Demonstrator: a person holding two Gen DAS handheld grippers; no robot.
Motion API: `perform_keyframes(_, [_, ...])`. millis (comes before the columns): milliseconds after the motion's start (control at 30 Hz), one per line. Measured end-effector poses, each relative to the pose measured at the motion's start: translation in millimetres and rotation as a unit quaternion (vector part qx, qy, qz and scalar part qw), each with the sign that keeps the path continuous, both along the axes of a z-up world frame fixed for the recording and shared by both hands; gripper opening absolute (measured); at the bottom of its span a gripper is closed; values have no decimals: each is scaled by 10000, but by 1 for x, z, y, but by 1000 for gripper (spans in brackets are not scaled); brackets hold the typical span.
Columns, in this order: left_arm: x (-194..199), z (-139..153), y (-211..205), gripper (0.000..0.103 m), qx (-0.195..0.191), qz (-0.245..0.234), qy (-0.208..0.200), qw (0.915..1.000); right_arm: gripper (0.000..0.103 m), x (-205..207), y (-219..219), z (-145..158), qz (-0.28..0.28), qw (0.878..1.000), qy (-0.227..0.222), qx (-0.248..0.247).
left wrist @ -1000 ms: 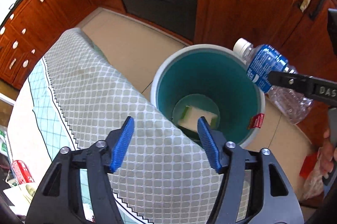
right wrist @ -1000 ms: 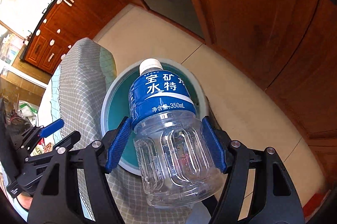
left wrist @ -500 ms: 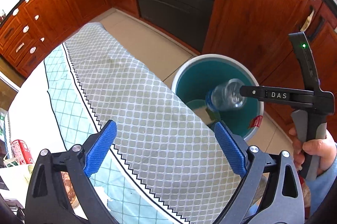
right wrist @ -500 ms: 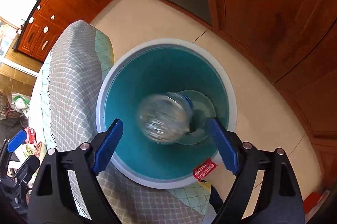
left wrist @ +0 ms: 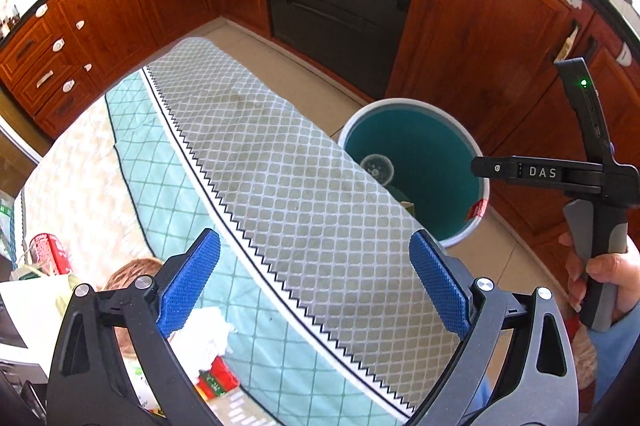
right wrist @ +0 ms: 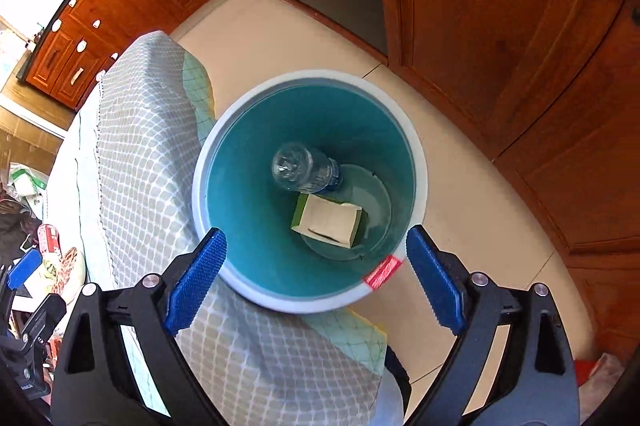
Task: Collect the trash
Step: 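Open both tools to drop the box and bottle into the bin, then grasp the white paper cup with the left tool while the right tool grasps the brown coconut bowl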
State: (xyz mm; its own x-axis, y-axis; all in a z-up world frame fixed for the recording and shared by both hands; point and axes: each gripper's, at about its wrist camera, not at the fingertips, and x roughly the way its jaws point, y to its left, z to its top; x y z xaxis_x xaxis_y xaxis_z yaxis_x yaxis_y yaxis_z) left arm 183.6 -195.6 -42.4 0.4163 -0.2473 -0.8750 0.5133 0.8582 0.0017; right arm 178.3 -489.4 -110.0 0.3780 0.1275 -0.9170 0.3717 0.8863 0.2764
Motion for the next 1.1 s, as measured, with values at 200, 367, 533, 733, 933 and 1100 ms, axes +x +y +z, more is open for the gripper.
perform_keyframes(200, [-20, 12, 24, 98, -71, 129, -97, 9998, 88, -11, 29, 25, 288, 9993, -202, -152])
perform_keyframes(367, [-36, 25, 55, 98, -110, 276, -284, 9992, 88, -20, 59, 49, 636, 9960, -529, -326])
perform_keyframes(533, [-45, 37, 105, 99, -92, 649, -486, 9967, 88, -21, 102, 64, 1227, 9884, -727, -522])
perform_keyframes(733, [-51, 33, 172, 99, 118, 1246, -550, 9906, 88, -19, 150, 62, 1670, 9827, -660, -446])
perform_keyframes(933, [-56, 16, 215, 99, 219, 1542, -367, 9871, 88, -14, 191, 48, 2061, 9767, -438, -400])
perform_keyframes(1100, [-54, 2, 213, 99, 198, 1379, -212, 9900, 88, -13, 208, 38, 2199, 9742, -320, -401])
